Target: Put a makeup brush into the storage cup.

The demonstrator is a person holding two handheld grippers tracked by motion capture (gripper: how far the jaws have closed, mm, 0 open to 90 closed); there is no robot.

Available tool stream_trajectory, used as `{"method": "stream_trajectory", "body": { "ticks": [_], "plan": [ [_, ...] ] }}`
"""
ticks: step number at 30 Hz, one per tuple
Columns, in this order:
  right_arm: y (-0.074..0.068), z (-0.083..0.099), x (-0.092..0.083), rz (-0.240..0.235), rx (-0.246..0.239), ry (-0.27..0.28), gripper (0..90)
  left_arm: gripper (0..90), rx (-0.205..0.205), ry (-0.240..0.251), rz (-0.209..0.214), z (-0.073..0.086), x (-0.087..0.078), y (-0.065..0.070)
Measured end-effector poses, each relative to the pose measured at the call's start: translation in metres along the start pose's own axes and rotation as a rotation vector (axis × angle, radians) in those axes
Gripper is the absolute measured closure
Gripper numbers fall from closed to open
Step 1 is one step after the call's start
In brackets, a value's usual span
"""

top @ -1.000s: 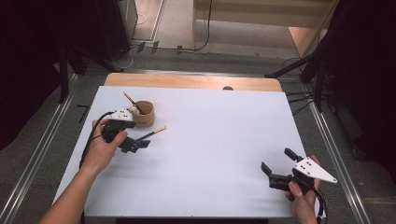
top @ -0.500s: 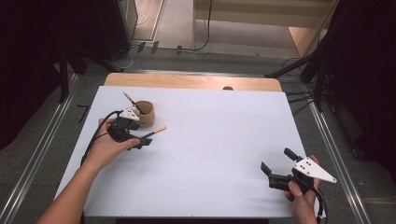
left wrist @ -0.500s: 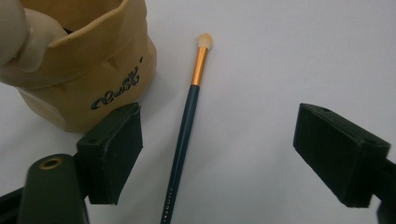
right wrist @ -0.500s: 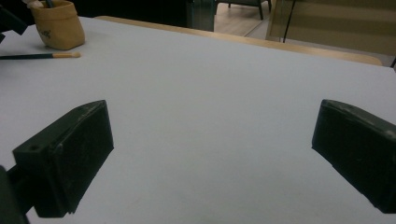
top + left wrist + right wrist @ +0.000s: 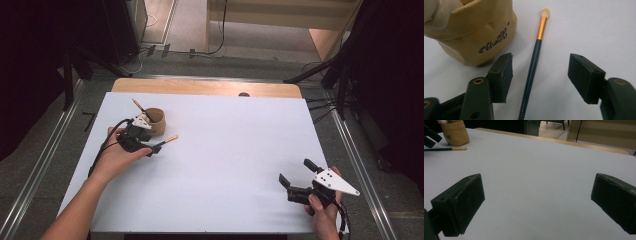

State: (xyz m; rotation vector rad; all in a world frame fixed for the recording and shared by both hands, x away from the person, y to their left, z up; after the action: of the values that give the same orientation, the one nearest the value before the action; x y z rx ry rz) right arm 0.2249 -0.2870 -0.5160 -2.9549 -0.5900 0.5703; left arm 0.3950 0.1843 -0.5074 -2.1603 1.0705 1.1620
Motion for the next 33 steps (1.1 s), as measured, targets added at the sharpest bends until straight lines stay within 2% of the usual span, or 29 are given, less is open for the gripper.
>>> {"method": "stream_trajectory", "body": {
  "ticks": [13, 23, 26, 29, 33],
  "plan": [
    [0.000, 0.000, 0.000, 0.000, -0.002, 0.000, 0.0, 49.7, 0.014, -0.034, -0.007, 0.000, 0.009, 0.000],
    [0.000, 0.000, 0.000, 0.002, -0.003, 0.000, 0.0, 54.5, 0.016, -0.046, -0.005, 0.001, 0.013, 0.000],
    [0.000, 0.000, 0.001, 0.002, -0.004, 0.000, 0.0, 55.6, 0.017, -0.042, -0.026, 0.000, 0.013, -0.002],
    [0.000, 0.000, 0.001, 0.002, -0.003, -0.002, 0.0, 57.2, 0.009, -0.036, -0.027, -0.001, 0.013, -0.003],
    [0.000, 0.000, 0.000, 0.003, -0.003, 0.000, 0.0, 59.1, 0.024, -0.045, -0.021, -0.003, 0.015, -0.002]
  ]
}}
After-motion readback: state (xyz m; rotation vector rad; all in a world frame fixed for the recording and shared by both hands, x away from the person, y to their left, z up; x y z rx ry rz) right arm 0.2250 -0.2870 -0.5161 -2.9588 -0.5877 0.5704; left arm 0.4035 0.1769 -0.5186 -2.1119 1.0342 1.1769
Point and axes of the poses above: each handheld gripper's, and its own axes: x roughly forward along the jaws, z roughly out of its underside, y roughly to its right, the point moved 5 cm from there along x, roughly forward along the jaws, and after that the axes turned 5 degrees about x, right-handed, at the moved point
